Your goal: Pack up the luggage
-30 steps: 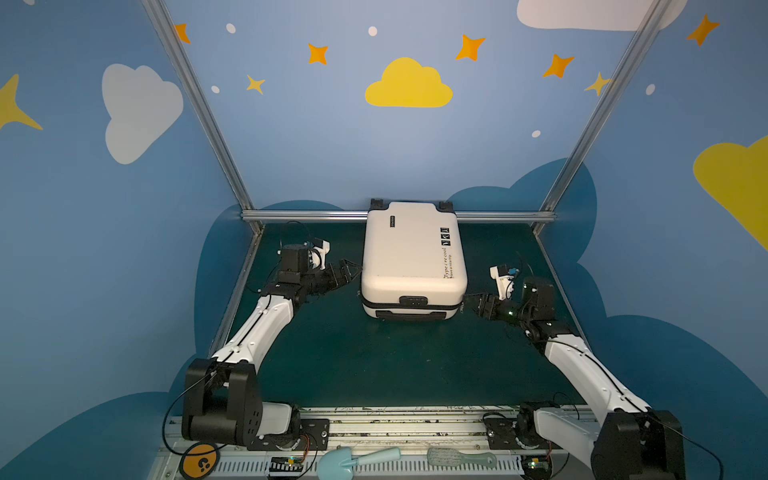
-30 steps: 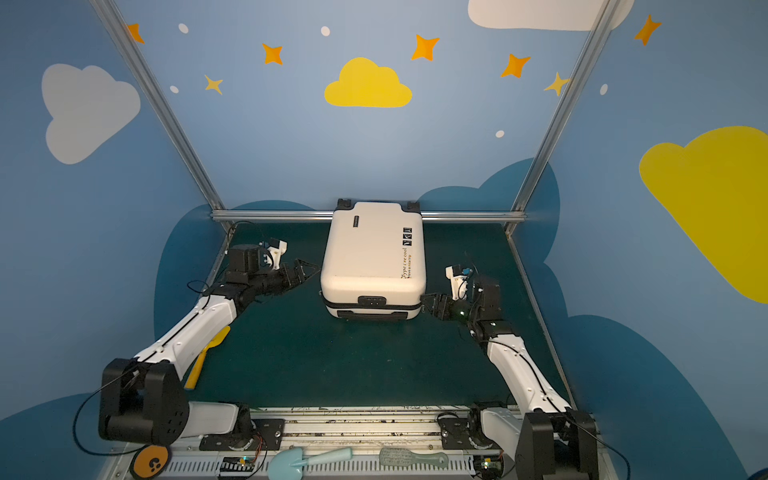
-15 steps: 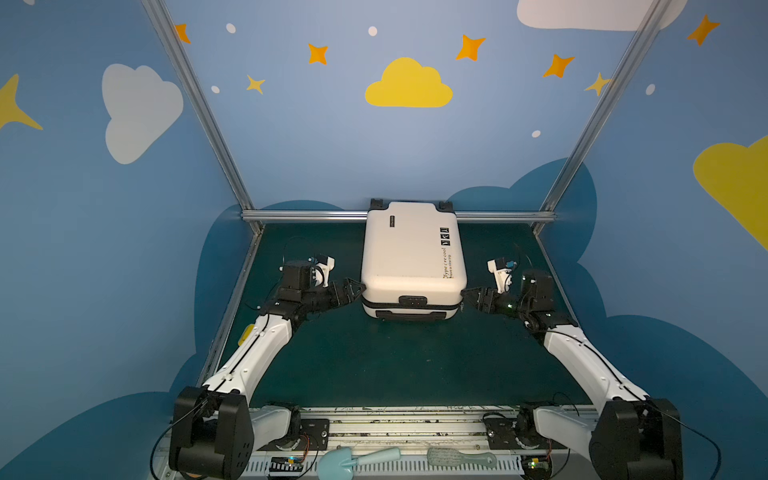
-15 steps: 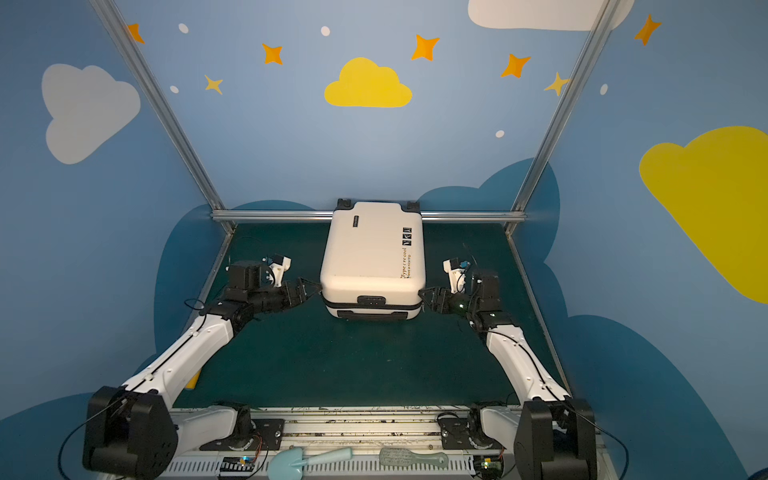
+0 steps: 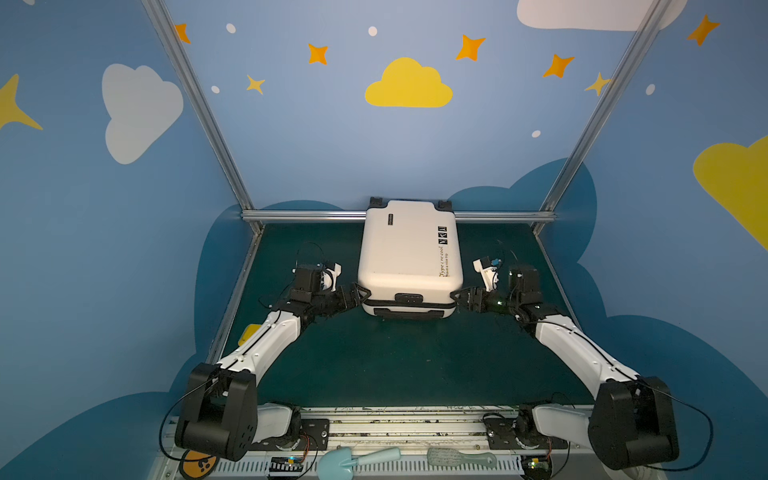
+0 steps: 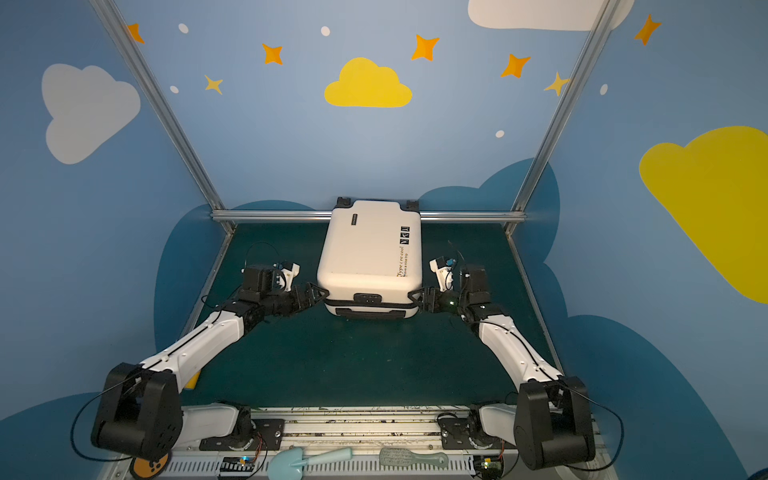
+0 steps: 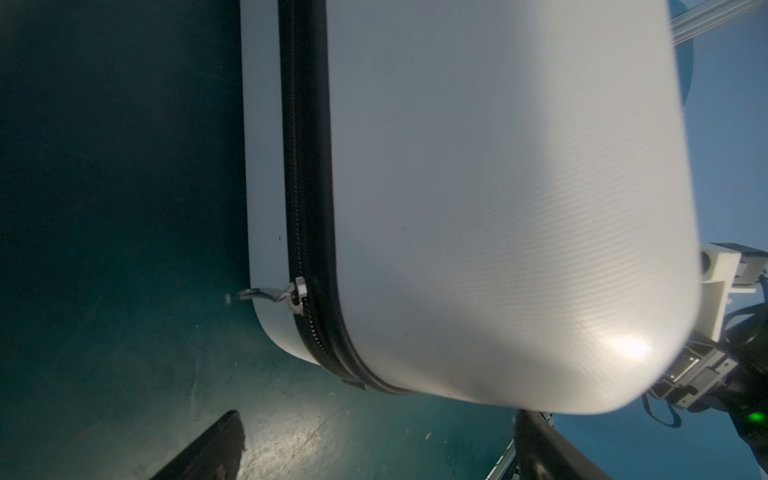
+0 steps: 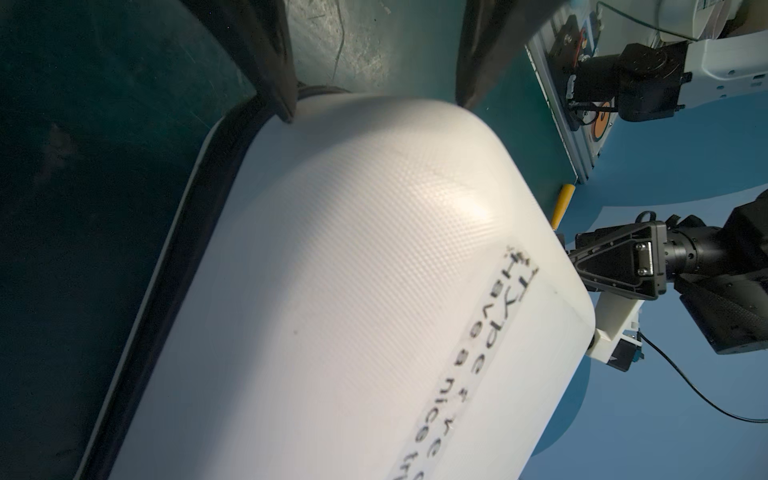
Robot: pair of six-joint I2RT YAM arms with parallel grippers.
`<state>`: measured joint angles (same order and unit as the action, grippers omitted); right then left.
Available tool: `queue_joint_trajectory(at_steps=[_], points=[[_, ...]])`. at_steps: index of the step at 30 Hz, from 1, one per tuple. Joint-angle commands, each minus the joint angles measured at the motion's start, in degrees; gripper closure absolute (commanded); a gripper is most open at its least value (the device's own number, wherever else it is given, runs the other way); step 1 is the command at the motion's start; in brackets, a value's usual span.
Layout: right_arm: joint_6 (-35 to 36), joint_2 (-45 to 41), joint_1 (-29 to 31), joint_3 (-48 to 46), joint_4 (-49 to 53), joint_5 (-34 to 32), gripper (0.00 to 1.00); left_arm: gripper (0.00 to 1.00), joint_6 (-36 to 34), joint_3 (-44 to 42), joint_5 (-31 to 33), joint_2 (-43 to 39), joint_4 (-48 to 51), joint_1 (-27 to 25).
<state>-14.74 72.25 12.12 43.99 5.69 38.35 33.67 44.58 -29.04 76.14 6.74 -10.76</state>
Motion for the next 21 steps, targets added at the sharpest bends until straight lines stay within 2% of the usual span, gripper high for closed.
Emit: queue_joint_trajectory(at_steps=[1, 12, 21], points=[[-0.3, 1.8, 1.2, 3.0, -3.3, -2.6, 0.4, 0.0, 0.0, 2.9, 2.2, 1.3, -1.9, 0.6], [-1.3, 6.1, 1.8, 8.3, -0.9, -4.9, 0.42, 0.0, -0.9, 7.9, 1.8, 5.6, -1.9, 1.5], [-0.3, -0.3, 0.6, 1.3, 1.2, -5.5, 0.4, 0.0, -2.2, 7.7, 0.2, 2.9, 0.2, 1.6]])
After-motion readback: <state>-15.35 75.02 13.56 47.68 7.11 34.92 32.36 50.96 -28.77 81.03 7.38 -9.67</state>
